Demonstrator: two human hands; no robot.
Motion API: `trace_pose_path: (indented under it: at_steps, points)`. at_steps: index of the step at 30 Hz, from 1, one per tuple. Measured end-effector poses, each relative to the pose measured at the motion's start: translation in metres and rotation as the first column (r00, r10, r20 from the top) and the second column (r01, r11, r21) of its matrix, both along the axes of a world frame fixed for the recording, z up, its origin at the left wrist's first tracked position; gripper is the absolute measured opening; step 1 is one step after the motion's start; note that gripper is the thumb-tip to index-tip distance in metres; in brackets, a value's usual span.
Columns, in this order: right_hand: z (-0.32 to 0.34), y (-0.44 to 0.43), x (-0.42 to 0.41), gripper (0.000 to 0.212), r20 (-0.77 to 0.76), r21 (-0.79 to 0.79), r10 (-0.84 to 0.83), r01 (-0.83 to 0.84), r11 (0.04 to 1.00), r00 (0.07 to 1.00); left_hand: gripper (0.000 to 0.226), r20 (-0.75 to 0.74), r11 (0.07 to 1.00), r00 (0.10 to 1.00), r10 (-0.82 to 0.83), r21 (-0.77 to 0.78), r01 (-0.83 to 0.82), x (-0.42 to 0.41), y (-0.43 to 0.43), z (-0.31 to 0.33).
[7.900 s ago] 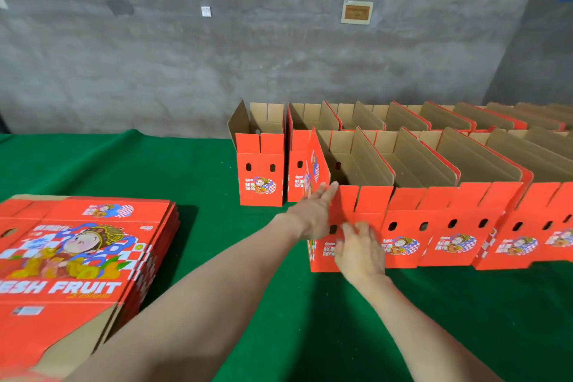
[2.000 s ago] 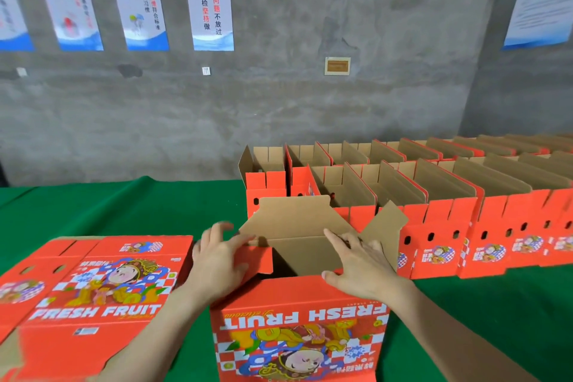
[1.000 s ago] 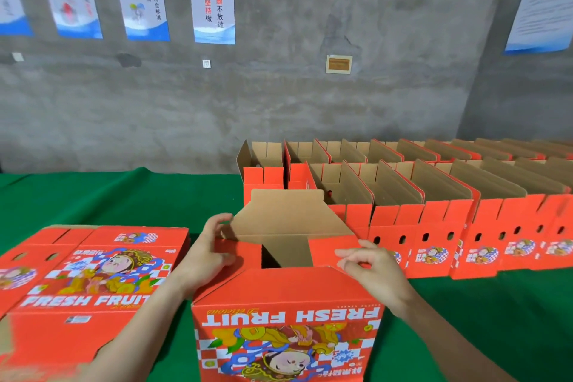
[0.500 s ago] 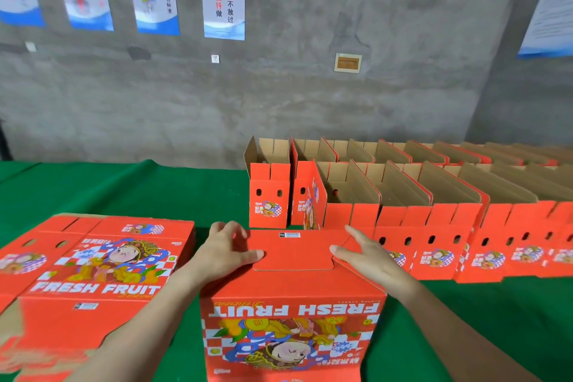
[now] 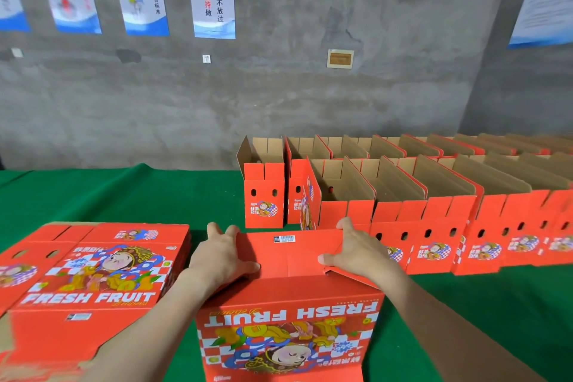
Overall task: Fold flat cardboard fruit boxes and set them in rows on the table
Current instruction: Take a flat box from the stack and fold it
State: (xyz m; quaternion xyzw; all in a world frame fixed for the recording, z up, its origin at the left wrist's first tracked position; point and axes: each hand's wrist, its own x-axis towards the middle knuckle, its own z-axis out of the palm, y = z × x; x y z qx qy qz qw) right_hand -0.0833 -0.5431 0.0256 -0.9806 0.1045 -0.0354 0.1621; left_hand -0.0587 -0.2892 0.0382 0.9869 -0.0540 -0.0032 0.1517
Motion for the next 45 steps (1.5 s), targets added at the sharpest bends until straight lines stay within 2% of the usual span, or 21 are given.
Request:
trace_pose_path:
  at_steps: [3,5,8,11,12,14,16,19,23,26,28,30,31,32,34,36,38,40,41,43,45]
  points:
    - [-0.004,-0.004,0.001,0.074,0.012,-0.035,0.008,-0.008,0.999,1.0,0.084,-0.003,1.0,1.0,-0.007,-0.005,0.007,0.001,0.0,-0.001]
    - [-0.008,-0.01,0.0,0.074,0.012,0.012,0.008,-0.009,1.0,1.0,0.084,-0.026,0.996,0.999,-0.047,-0.084,0.045,0.005,0.002,-0.005]
    - [-0.013,-0.019,-0.007,0.07,-0.014,0.299,0.015,-0.01,0.954,1.0,0.084,-0.032,0.95,0.996,-0.079,-0.307,0.065,0.008,0.008,-0.014]
    - [-0.013,-0.03,-0.021,0.068,0.028,0.645,-0.086,0.048,0.762,0.996,0.09,0.013,0.827,0.999,0.044,-0.562,-0.029,0.008,0.024,-0.026]
    - [-0.015,-0.033,-0.027,0.066,0.023,0.73,-0.159,0.092,0.677,0.987,0.093,-0.044,0.751,0.996,0.076,-0.655,-0.086,0.008,0.033,-0.032]
    - [-0.026,-0.038,-0.043,0.061,-0.093,0.822,-0.244,0.213,0.528,0.965,0.086,-0.283,0.612,0.959,0.035,-0.752,-0.245,0.0,0.048,-0.043]
    - [-0.046,-0.036,-0.06,0.053,-0.233,0.819,-0.174,0.29,0.495,0.957,0.075,-0.48,0.625,0.869,-0.123,-0.717,-0.308,-0.013,0.055,-0.047]
    - [-0.057,-0.03,-0.074,0.036,-0.291,0.823,-0.118,0.312,0.474,0.949,0.062,-0.45,0.598,0.868,-0.212,-0.762,-0.249,-0.017,0.061,-0.045]
    - [-0.028,-0.016,-0.077,0.054,-0.23,0.893,0.004,0.21,0.399,0.973,0.039,-0.39,0.405,0.895,-0.219,-0.87,-0.28,-0.018,0.089,-0.028]
    - [-0.014,-0.004,-0.079,0.053,-0.151,0.919,0.142,0.086,0.385,0.978,0.031,-0.344,0.242,0.908,-0.237,-0.926,-0.288,-0.022,0.117,-0.019]
    - [-0.01,0.004,-0.077,0.063,-0.124,0.894,0.214,0.016,0.449,0.969,0.04,-0.319,0.157,0.917,-0.237,-0.945,-0.288,-0.024,0.135,-0.016]
    - [-0.002,0.015,-0.075,0.08,-0.151,0.782,0.222,-0.021,0.622,0.963,0.055,-0.284,0.093,0.935,-0.213,-0.958,-0.27,-0.027,0.15,-0.014]
    - [0.004,0.022,-0.075,0.09,-0.157,0.737,0.219,-0.034,0.675,0.963,0.063,-0.286,0.082,0.941,-0.181,-0.958,-0.275,-0.029,0.154,-0.012]
    - [0.01,0.03,-0.076,0.103,-0.137,0.734,0.245,-0.068,0.676,0.96,0.067,-0.298,0.082,0.944,-0.141,-0.954,-0.289,-0.03,0.157,-0.01]
    - [0.021,0.042,-0.078,0.12,-0.015,0.805,0.308,-0.172,0.568,0.951,0.066,-0.309,0.069,0.949,-0.069,-0.95,-0.304,-0.033,0.159,-0.008]
    - [0.029,0.052,-0.079,0.108,0.144,0.857,0.276,-0.259,0.446,0.95,0.064,-0.243,0.007,0.969,-0.037,-0.97,-0.243,-0.035,0.16,-0.007]
    - [0.034,0.059,-0.079,0.091,0.261,0.876,0.181,-0.312,0.368,0.948,0.064,-0.158,-0.053,0.987,-0.01,-0.986,-0.158,-0.032,0.159,-0.007]
    - [0.04,0.065,-0.08,0.088,0.343,0.854,0.106,-0.357,0.379,0.933,0.062,-0.117,-0.053,0.993,0.026,-0.992,-0.116,-0.028,0.154,-0.008]
    - [0.041,0.068,-0.081,0.086,0.386,0.82,0.082,-0.383,0.427,0.919,0.055,-0.112,-0.005,0.991,0.068,-0.994,-0.112,-0.026,0.151,-0.008]
    - [0.039,0.071,-0.081,0.084,0.479,0.707,0.061,-0.427,0.564,0.875,0.044,-0.089,0.218,0.982,0.166,-0.968,-0.125,-0.025,0.145,-0.012]
    - [0.03,0.074,-0.078,0.083,0.55,0.516,0.103,-0.435,0.738,0.829,0.052,-0.06,0.402,0.985,0.164,-0.908,-0.123,-0.029,0.131,-0.014]
